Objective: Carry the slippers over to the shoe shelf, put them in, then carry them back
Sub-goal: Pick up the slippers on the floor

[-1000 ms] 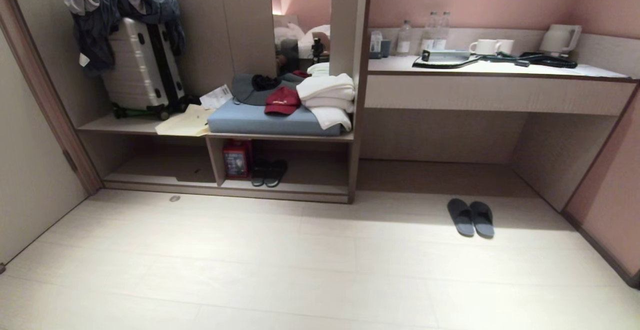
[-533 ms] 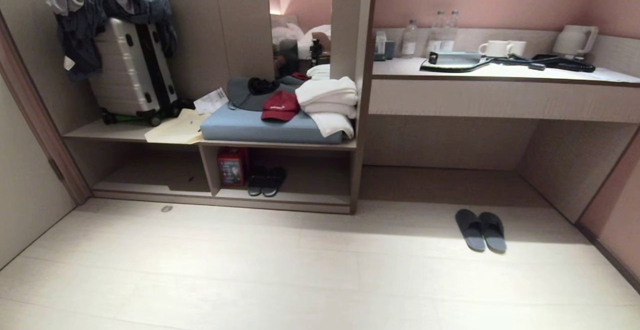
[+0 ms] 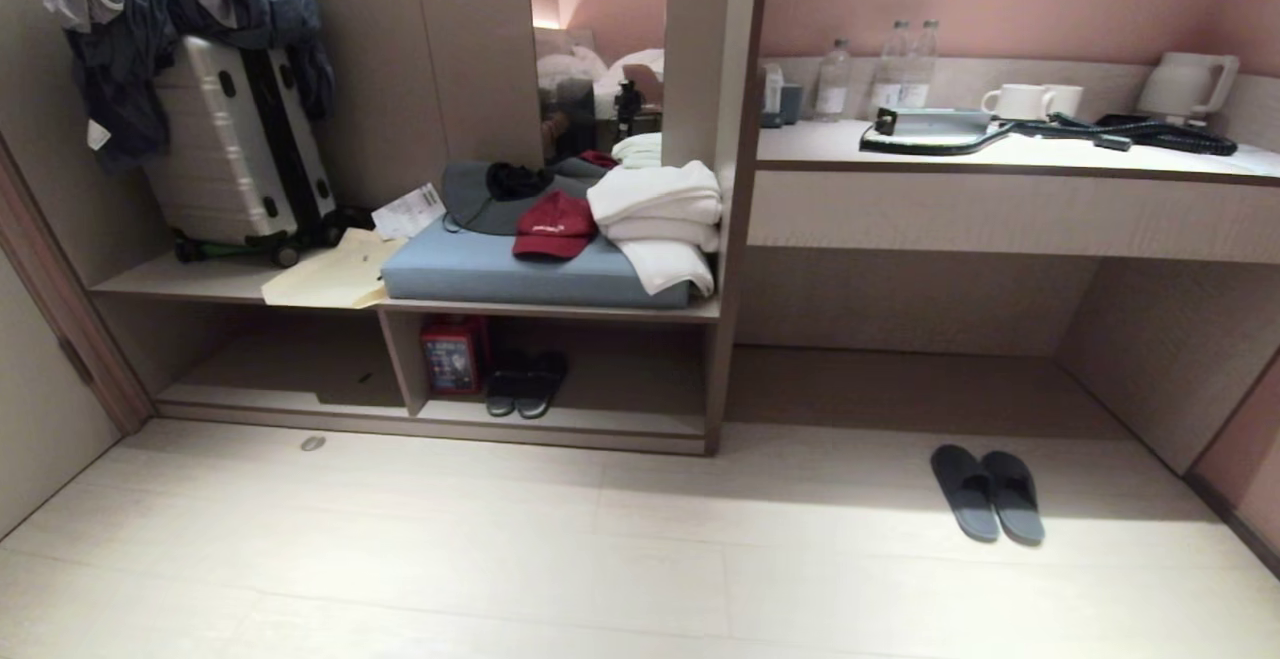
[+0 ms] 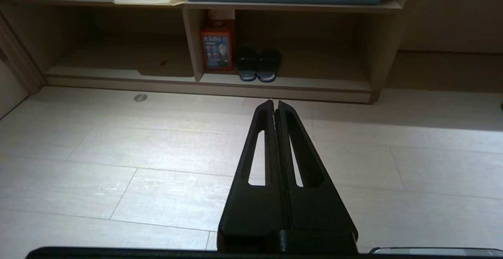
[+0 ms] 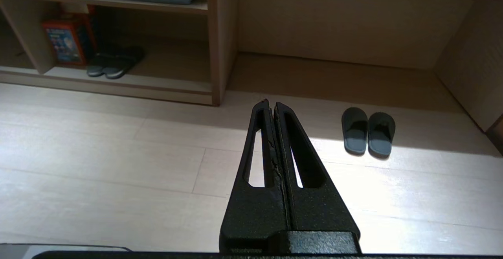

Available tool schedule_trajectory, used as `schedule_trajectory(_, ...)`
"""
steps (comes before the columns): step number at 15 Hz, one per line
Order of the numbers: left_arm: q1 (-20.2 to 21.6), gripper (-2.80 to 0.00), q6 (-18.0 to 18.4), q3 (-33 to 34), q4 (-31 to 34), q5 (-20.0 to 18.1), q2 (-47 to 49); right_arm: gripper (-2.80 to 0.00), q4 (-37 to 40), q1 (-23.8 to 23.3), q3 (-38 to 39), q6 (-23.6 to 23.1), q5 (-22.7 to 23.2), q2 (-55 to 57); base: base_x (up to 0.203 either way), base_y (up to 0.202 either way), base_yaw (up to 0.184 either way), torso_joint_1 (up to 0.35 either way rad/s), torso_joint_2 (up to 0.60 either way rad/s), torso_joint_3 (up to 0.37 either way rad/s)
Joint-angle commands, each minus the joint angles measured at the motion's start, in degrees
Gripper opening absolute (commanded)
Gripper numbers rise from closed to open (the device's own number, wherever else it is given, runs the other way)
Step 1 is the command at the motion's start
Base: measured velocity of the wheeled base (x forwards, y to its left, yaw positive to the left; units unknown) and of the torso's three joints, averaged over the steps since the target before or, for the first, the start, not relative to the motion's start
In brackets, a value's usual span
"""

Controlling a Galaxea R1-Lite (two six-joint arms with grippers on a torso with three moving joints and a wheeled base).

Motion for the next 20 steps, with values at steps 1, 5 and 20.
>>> schedule_trajectory(1, 0.0, -2.80, 0.0, 0.1, -0.1, 0.0, 0.1, -2.80, 0.0, 0.0, 0.0, 0.0, 0.0, 0.0, 0.195, 0.000, -0.001, 0.007, 0.00, 0.007)
schedule_trajectory(5, 0.0, -2.80, 0.0, 0.1, -0.1, 0.0, 0.1, -2.80, 0.0, 0.0, 0.0, 0.0, 0.0, -0.1, 0.197, 0.000, 0.000, 0.001, 0.00, 0.003)
schedule_trajectory(20, 0.0, -2.80, 0.2, 0.1, -0.1, 0.0, 0.1, -2.80, 0.0, 0.0, 0.0, 0.0, 0.0, -0.1, 0.177, 0.000, 0.000, 0.002, 0.00, 0.003)
